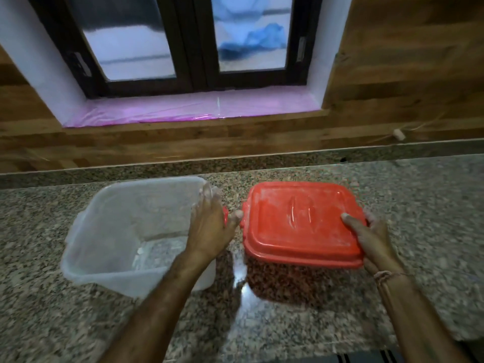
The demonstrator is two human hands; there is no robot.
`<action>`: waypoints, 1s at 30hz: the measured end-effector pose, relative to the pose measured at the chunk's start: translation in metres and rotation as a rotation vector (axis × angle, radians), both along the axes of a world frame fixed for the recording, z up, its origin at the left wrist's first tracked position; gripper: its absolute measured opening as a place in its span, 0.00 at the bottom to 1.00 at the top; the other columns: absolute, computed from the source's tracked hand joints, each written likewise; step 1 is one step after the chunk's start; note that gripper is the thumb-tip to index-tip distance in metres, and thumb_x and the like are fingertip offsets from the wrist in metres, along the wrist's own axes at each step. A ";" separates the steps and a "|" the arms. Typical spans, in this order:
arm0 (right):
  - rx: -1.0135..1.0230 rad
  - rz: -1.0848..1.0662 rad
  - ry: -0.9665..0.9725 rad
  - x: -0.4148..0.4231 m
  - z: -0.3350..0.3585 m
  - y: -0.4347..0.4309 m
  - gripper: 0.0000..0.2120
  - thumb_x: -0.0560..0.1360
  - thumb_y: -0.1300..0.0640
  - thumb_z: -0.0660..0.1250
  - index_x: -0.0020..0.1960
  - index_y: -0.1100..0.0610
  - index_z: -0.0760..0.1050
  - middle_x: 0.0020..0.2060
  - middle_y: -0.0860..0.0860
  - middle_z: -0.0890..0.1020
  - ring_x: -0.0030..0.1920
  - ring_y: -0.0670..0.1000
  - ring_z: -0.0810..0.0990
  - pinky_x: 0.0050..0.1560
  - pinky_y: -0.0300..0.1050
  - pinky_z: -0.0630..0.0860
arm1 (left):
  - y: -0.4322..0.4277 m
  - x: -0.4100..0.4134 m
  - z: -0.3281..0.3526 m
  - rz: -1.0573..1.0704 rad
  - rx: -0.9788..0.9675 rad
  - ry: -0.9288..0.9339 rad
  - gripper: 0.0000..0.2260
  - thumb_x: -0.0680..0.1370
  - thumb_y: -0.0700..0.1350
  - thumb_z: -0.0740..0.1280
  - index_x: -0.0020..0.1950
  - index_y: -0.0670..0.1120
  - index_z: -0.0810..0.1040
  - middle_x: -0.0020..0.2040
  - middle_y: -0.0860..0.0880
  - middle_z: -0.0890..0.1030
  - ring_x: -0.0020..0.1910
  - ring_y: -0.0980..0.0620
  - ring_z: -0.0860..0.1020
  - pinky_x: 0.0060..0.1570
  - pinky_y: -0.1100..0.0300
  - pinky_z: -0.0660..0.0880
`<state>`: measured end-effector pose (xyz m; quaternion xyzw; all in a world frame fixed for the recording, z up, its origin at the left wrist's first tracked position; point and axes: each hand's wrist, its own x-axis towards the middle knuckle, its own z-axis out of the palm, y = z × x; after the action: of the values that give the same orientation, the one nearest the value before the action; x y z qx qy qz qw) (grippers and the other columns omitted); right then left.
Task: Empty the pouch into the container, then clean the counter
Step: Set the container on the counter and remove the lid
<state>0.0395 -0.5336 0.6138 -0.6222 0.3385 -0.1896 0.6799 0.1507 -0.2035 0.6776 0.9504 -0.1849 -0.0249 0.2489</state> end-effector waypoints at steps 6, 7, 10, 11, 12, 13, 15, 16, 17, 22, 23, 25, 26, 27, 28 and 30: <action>-0.024 0.052 0.134 0.009 -0.065 -0.007 0.24 0.74 0.61 0.75 0.68 0.62 0.74 0.57 0.62 0.84 0.41 0.50 0.85 0.39 0.41 0.84 | -0.018 -0.015 0.000 0.033 0.073 -0.018 0.39 0.82 0.64 0.55 0.84 0.42 0.46 0.84 0.41 0.40 0.83 0.44 0.41 0.79 0.44 0.44; -0.035 0.064 0.150 0.008 -0.071 -0.004 0.25 0.72 0.58 0.77 0.67 0.60 0.75 0.57 0.61 0.84 0.45 0.53 0.85 0.43 0.44 0.84 | -0.021 -0.018 0.000 0.033 0.078 -0.020 0.39 0.82 0.63 0.56 0.84 0.42 0.46 0.84 0.41 0.40 0.83 0.44 0.41 0.79 0.44 0.44; -0.188 0.096 0.257 0.005 -0.084 0.004 0.27 0.71 0.49 0.76 0.65 0.58 0.74 0.59 0.57 0.81 0.52 0.56 0.82 0.48 0.45 0.80 | -0.026 -0.020 -0.001 0.039 0.110 -0.044 0.39 0.82 0.63 0.57 0.84 0.42 0.48 0.84 0.41 0.41 0.83 0.44 0.42 0.80 0.43 0.45; -0.266 0.096 0.309 0.004 -0.090 0.006 0.29 0.72 0.48 0.75 0.67 0.59 0.73 0.61 0.59 0.79 0.56 0.58 0.81 0.52 0.47 0.79 | -0.027 -0.020 -0.002 0.044 0.122 -0.059 0.38 0.82 0.63 0.57 0.84 0.42 0.48 0.84 0.41 0.42 0.83 0.43 0.43 0.80 0.43 0.45; -0.339 0.102 0.360 0.002 -0.096 0.007 0.31 0.73 0.47 0.74 0.71 0.59 0.71 0.64 0.61 0.76 0.60 0.61 0.79 0.58 0.51 0.78 | -0.028 -0.020 -0.002 0.048 0.134 -0.068 0.39 0.82 0.63 0.56 0.84 0.42 0.48 0.84 0.41 0.42 0.83 0.43 0.43 0.79 0.43 0.45; -0.402 0.116 0.425 0.000 -0.098 0.010 0.33 0.74 0.47 0.73 0.73 0.59 0.70 0.66 0.62 0.74 0.63 0.62 0.76 0.62 0.54 0.76 | -0.028 -0.021 -0.003 0.050 0.146 -0.069 0.39 0.82 0.64 0.55 0.84 0.42 0.48 0.84 0.42 0.42 0.83 0.44 0.43 0.79 0.44 0.44; -0.562 0.164 0.530 -0.003 -0.107 0.014 0.33 0.76 0.47 0.71 0.76 0.58 0.67 0.70 0.61 0.72 0.68 0.63 0.71 0.67 0.60 0.72 | -0.028 -0.020 -0.004 0.051 0.167 -0.070 0.41 0.79 0.67 0.51 0.84 0.42 0.47 0.84 0.42 0.43 0.83 0.44 0.43 0.79 0.44 0.44; -0.630 0.181 0.558 -0.005 -0.108 0.018 0.33 0.77 0.47 0.70 0.77 0.58 0.66 0.72 0.60 0.71 0.70 0.62 0.69 0.69 0.62 0.70 | -0.028 -0.020 -0.005 0.051 0.174 -0.074 0.42 0.79 0.67 0.50 0.84 0.42 0.48 0.84 0.42 0.43 0.83 0.44 0.43 0.79 0.44 0.45; -0.667 0.187 0.580 -0.007 -0.107 0.021 0.33 0.78 0.46 0.69 0.78 0.57 0.65 0.73 0.58 0.70 0.72 0.61 0.67 0.71 0.62 0.67 | -0.028 -0.019 -0.005 0.052 0.178 -0.084 0.42 0.79 0.67 0.50 0.84 0.42 0.48 0.84 0.41 0.44 0.83 0.43 0.44 0.79 0.43 0.45; -0.808 0.227 0.622 -0.008 -0.111 0.028 0.29 0.82 0.44 0.62 0.78 0.57 0.63 0.76 0.56 0.69 0.76 0.58 0.65 0.74 0.61 0.60 | -0.028 -0.017 -0.009 0.056 0.213 -0.094 0.41 0.80 0.66 0.53 0.83 0.41 0.48 0.84 0.41 0.44 0.83 0.43 0.45 0.79 0.42 0.47; -0.801 0.232 0.634 -0.008 -0.111 0.029 0.30 0.82 0.44 0.61 0.79 0.57 0.63 0.77 0.55 0.68 0.76 0.58 0.65 0.75 0.61 0.60 | -0.027 -0.017 -0.009 0.055 0.213 -0.092 0.40 0.81 0.66 0.54 0.83 0.41 0.48 0.84 0.41 0.44 0.83 0.43 0.45 0.79 0.41 0.47; -0.798 0.228 0.638 -0.008 -0.110 0.030 0.29 0.82 0.44 0.61 0.79 0.57 0.62 0.76 0.56 0.68 0.76 0.58 0.65 0.76 0.61 0.59 | -0.027 -0.018 -0.009 0.058 0.210 -0.086 0.40 0.82 0.65 0.55 0.84 0.41 0.47 0.84 0.41 0.43 0.83 0.43 0.44 0.79 0.41 0.47; -0.792 0.220 0.640 -0.007 -0.109 0.031 0.29 0.82 0.45 0.62 0.78 0.57 0.62 0.76 0.56 0.68 0.76 0.59 0.65 0.76 0.61 0.59 | -0.027 -0.018 -0.008 0.061 0.209 -0.083 0.40 0.82 0.65 0.55 0.84 0.41 0.47 0.84 0.42 0.42 0.83 0.43 0.44 0.79 0.41 0.46; -0.791 0.212 0.640 -0.007 -0.106 0.032 0.29 0.81 0.45 0.62 0.78 0.57 0.63 0.76 0.57 0.68 0.76 0.59 0.65 0.76 0.61 0.59 | -0.027 -0.018 -0.007 0.062 0.206 -0.081 0.40 0.82 0.65 0.54 0.84 0.41 0.46 0.84 0.42 0.42 0.83 0.44 0.43 0.79 0.42 0.46; -0.798 0.206 0.631 -0.006 -0.103 0.034 0.30 0.81 0.45 0.62 0.78 0.57 0.63 0.76 0.57 0.68 0.76 0.59 0.65 0.75 0.61 0.60 | -0.027 -0.018 -0.007 0.062 0.201 -0.077 0.40 0.82 0.65 0.54 0.84 0.42 0.46 0.84 0.42 0.42 0.83 0.44 0.43 0.79 0.42 0.46; -0.800 0.208 0.604 -0.003 -0.093 0.041 0.31 0.81 0.44 0.62 0.79 0.57 0.61 0.77 0.56 0.66 0.77 0.59 0.64 0.75 0.61 0.60 | -0.028 -0.018 -0.005 0.062 0.174 -0.067 0.39 0.82 0.65 0.53 0.84 0.42 0.47 0.84 0.42 0.43 0.83 0.45 0.43 0.80 0.42 0.45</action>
<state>0.0363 -0.4931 0.5212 -0.8912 0.3570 -0.0472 0.2759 0.1324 -0.2310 0.6728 0.9739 -0.1609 -0.0015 0.1600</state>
